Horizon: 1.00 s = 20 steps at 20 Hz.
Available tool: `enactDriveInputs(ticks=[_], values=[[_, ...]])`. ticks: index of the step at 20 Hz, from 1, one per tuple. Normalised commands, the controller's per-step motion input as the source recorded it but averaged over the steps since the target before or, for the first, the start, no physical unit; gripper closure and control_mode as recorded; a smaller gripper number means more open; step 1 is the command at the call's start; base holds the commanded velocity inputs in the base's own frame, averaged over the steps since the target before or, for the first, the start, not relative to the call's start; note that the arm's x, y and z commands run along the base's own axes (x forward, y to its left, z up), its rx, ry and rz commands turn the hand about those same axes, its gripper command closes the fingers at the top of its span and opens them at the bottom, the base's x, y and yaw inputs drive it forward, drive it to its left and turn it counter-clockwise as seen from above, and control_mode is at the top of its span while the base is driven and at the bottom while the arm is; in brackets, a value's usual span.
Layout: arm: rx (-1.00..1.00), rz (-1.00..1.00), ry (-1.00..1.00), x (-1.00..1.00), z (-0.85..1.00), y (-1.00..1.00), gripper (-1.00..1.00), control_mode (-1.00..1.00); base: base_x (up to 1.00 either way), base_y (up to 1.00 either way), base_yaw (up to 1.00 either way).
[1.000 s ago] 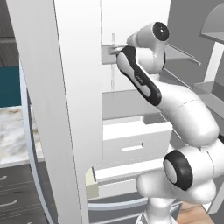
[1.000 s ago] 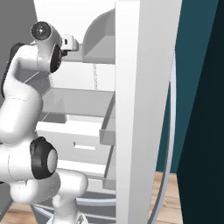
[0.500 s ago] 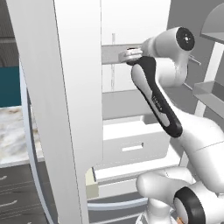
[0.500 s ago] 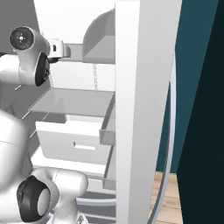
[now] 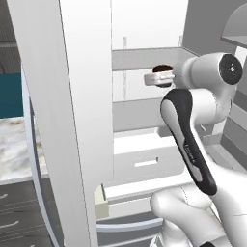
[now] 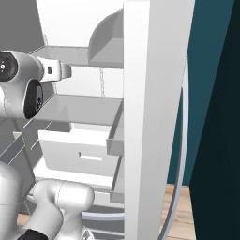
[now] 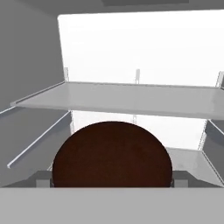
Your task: Take the cupcakes from the fridge and place them on the empty tray on the dining counter.
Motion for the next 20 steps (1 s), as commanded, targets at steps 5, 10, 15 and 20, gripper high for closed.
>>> enactDriveInputs(ticks=[5, 10, 15, 20], values=[[0.00, -0.04, -0.01, -0.37, -0.02, -0.03, 1.00, -1.00, 0.00, 0.00, 0.00], [0.00, -0.02, 0.00, -0.34, -0.06, -0.04, 1.00, -1.00, 0.00, 0.00, 0.00], [0.00, 0.00, 0.00, 0.00, 0.00, 0.00, 1.00, 1.00, -0.61, -0.24, -0.05], [0.00, 0.00, 0.00, 0.00, 0.00, 0.00, 1.00, 1.00, -0.92, -0.19, -0.04]])
